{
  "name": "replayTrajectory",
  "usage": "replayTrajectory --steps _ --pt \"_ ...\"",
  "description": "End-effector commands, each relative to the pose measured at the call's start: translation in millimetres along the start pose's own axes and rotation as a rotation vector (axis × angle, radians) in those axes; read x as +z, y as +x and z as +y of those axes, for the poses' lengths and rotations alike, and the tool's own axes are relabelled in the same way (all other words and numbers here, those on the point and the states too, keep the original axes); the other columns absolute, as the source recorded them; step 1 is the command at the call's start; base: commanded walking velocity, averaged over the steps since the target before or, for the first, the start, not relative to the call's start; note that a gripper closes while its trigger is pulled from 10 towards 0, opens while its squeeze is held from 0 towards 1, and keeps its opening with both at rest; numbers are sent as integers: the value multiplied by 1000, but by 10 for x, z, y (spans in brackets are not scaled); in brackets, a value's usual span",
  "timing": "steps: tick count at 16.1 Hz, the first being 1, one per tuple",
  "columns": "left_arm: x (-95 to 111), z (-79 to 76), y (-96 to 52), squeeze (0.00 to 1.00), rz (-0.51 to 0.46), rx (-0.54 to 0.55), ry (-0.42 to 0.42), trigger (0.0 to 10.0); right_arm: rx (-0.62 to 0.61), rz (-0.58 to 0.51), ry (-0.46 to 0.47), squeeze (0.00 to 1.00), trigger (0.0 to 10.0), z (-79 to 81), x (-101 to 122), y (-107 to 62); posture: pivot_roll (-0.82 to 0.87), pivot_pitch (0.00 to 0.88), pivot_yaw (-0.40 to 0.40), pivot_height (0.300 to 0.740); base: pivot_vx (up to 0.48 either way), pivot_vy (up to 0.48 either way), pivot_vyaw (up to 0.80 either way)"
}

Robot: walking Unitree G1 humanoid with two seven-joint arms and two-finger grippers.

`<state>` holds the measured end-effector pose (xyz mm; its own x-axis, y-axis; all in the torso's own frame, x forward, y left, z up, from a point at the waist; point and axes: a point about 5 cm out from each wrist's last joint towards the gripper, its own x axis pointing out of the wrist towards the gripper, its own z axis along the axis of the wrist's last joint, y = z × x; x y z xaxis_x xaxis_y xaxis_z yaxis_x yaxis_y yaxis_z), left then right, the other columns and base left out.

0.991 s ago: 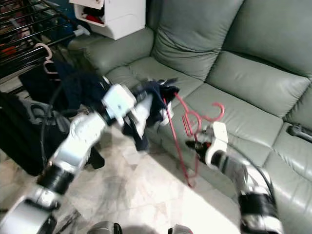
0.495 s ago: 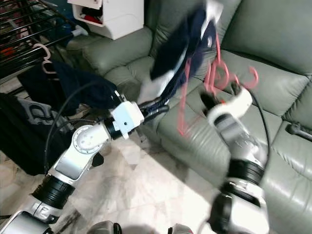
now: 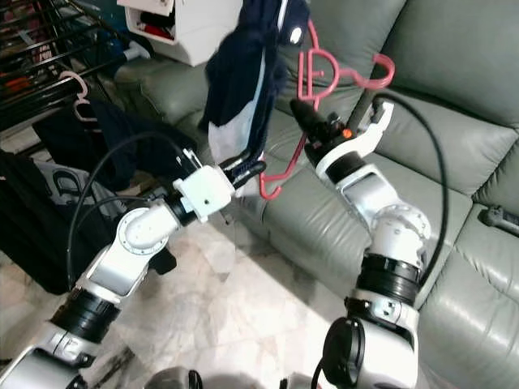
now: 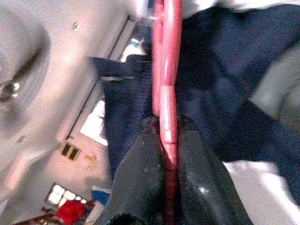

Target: Hang hanger

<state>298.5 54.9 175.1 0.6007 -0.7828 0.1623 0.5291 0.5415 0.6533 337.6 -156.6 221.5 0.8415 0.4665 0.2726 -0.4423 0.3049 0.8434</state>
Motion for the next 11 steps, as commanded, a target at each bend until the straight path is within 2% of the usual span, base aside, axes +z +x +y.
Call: replayTrajectory --steps 1,3,4,5,6,7,9,11 --pt "-143 -107 -25 0 84 -37 23 10000 71 -44 -61 0 10000 216 87 13 -89 14 13 740 0 0 0" --pt "-156 13 0 0 94 61 30 10000 -96 -43 -113 0 10000 34 11 -4 -88 13 11 740 0 0 0" --pt "-164 54 -2 0 97 85 32 10000 -127 -73 -57 0 10000 -12 53 -11 -86 13 9 740 0 0 0" --pt "-193 82 -11 0 111 104 51 10000 -78 -5 -48 0 10000 27 -14 -28 -86 13 9 740 0 0 0" --pt "-227 112 -25 0 129 123 81 10000 22 129 -91 0 10000 132 -183 -87 -87 10 8 740 0 0 0" --pt "-253 155 -37 0 144 143 99 10000 51 225 -148 0 10000 163 -320 -158 -87 10 8 740 0 0 0" --pt "-276 260 -47 0 150 204 119 10000 72 237 -92 0 10000 155 -374 -239 -87 10 8 740 0 0 0" --pt "-270 255 -36 0 137 208 120 10000 143 245 -33 0 10000 217 -410 -275 -87 10 8 740 0 0 0"
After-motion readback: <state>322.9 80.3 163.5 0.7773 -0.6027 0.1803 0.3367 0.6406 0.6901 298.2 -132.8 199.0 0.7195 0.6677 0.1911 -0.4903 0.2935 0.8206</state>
